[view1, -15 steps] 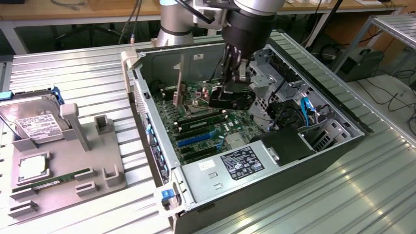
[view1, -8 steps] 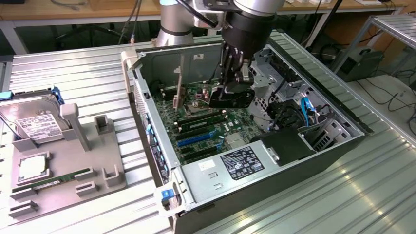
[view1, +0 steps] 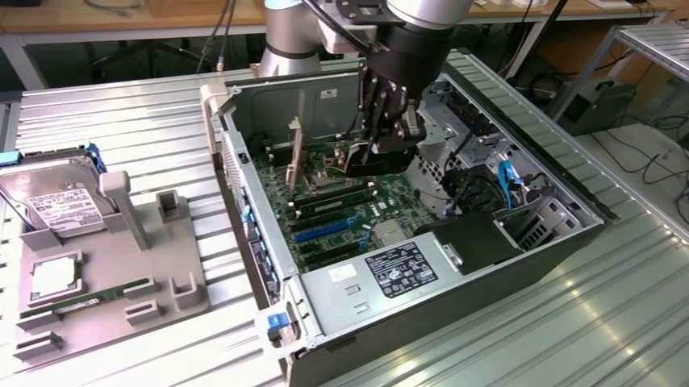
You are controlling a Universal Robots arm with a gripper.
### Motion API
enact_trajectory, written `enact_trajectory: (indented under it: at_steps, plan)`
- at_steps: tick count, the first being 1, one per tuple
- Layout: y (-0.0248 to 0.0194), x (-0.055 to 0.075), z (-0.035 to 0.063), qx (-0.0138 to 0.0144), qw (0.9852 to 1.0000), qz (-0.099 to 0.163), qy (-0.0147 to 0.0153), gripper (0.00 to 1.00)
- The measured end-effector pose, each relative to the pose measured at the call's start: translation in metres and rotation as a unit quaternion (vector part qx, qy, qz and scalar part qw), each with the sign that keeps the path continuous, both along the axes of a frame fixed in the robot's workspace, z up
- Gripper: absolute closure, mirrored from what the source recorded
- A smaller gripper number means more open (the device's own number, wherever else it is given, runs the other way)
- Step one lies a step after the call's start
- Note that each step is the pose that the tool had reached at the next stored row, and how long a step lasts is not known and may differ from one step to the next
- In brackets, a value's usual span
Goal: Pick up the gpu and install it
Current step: 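Insert the gpu into the slot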
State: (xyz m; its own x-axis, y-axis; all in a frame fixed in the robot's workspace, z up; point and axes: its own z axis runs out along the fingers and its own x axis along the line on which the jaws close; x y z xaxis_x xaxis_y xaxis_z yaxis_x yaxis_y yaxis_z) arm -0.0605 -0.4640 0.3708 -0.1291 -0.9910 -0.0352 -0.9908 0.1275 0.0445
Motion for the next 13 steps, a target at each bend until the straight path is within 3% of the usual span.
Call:
enact_trajectory:
  at_steps: [3, 13]
  plan:
    - [-0.0002, -0.001, -0.0032, 0.0005, 0.9999, 0.014, 0.0000, 0.74]
    - [-0.0023, -0.013, -0.0199, 0.0005, 0.9997, 0.023, -0.0001, 0.74]
